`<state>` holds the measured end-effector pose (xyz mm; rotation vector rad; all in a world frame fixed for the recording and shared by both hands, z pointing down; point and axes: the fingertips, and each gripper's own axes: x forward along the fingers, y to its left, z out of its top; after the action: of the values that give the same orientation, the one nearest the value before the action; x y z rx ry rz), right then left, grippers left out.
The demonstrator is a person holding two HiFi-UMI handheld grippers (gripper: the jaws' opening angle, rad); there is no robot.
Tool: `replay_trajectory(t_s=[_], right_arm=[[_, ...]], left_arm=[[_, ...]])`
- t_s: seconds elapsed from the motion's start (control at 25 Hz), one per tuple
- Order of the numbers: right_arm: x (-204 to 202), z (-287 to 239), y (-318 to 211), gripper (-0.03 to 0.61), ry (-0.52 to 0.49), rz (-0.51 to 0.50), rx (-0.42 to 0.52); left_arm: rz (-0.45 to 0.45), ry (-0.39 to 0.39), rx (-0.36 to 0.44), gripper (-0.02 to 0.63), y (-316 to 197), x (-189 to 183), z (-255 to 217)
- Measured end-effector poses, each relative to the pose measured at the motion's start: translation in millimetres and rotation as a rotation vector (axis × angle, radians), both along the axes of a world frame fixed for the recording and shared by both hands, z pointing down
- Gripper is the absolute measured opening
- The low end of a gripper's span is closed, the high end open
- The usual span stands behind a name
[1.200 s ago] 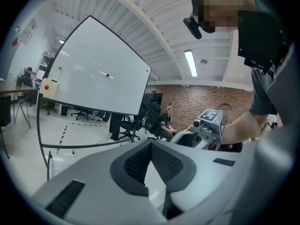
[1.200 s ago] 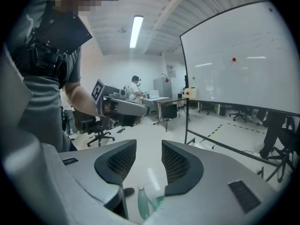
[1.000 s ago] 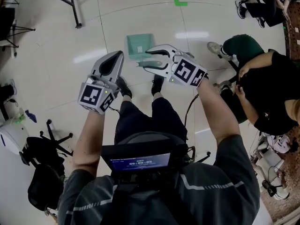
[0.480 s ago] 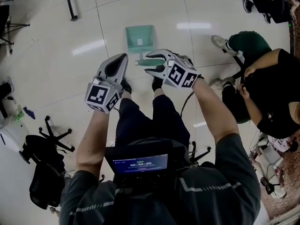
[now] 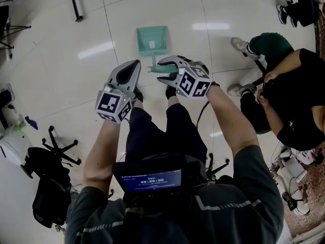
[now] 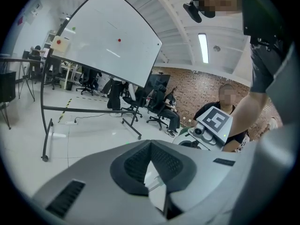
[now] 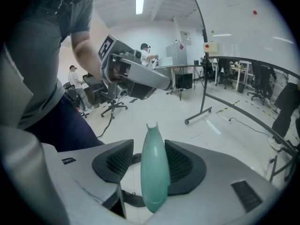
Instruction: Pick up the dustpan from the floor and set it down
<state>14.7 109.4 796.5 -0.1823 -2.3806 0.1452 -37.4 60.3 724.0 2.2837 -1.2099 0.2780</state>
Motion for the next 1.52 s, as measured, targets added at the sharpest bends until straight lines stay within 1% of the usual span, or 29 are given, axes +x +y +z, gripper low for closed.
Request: replay_trajectory(t_s=[0.08, 0.16, 0.44, 0.6, 0.72, 0.8, 0.88, 0.96, 1.12, 1.28, 1.36, 1.52], right_arm=[[-0.7, 7.0, -3.3, 0.215, 0.003, 0.01, 0.015], [-2.3, 8.9, -7.4, 0.167, -0.007, 0.022, 0.037], [-5.6, 5.2, -6.4, 0.16, -0.025, 0.037, 0.03], [-6.7, 2.3, -12.9, 0.156, -0.04, 0.064, 0.028], [-11.9, -7.0, -22.4, 0.156, -0.061, 0.074, 0.02], [-16.5, -23.6, -30.7, 0.156, -0.085, 0.077, 0.013], [-17.9, -50.7, -37.9, 0.156, -0.108, 0.086, 0.004], [-18.4, -89.1, -41.3, 0.156, -0.138, 0.098, -0.011], [-21.8, -190.7, -37.5, 0.156, -0.209, 0.112, -0.027], [-23.1, -295.7, -32.0, 0.156, -0.263, 0.121, -0.002], [-25.4, -343.8, -25.2, 0.156, -0.288, 0.123, 0.008], [-24.5, -416.2, -11.6, 0.156, -0.322, 0.122, 0.044]], left_arm=[[-0.002, 0.0, -0.008, 0.034, -1.4, -0.6, 6.7], [-0.002, -0.001, -0.011, 0.034, -0.9, -1.3, 11.4], [-0.004, 0.0, -0.012, 0.034, 5.1, -4.8, 7.9], [-0.015, -0.003, -0.008, 0.034, 2.8, -7.4, 1.5], [-0.027, 0.003, 0.006, 0.034, -3.4, -14.1, -10.7], [-0.035, 0.008, 0.023, 0.034, -10.9, -19.1, -29.0], [-0.038, 0.014, 0.047, 0.034, -17.4, -22.3, -55.8], [-0.038, 0.025, 0.08, 0.034, -19.7, -26.8, -90.1], [-0.039, 0.052, 0.13, 0.034, -16.5, -35.5, -180.2], [-0.039, 0.091, 0.203, 0.034, -12.0, -41.2, -274.0], [-0.048, 0.094, 0.228, 0.034, -6.3, -47.5, -315.7], [-0.035, 0.096, 0.298, 0.032, 7.9, -48.6, -384.8]])
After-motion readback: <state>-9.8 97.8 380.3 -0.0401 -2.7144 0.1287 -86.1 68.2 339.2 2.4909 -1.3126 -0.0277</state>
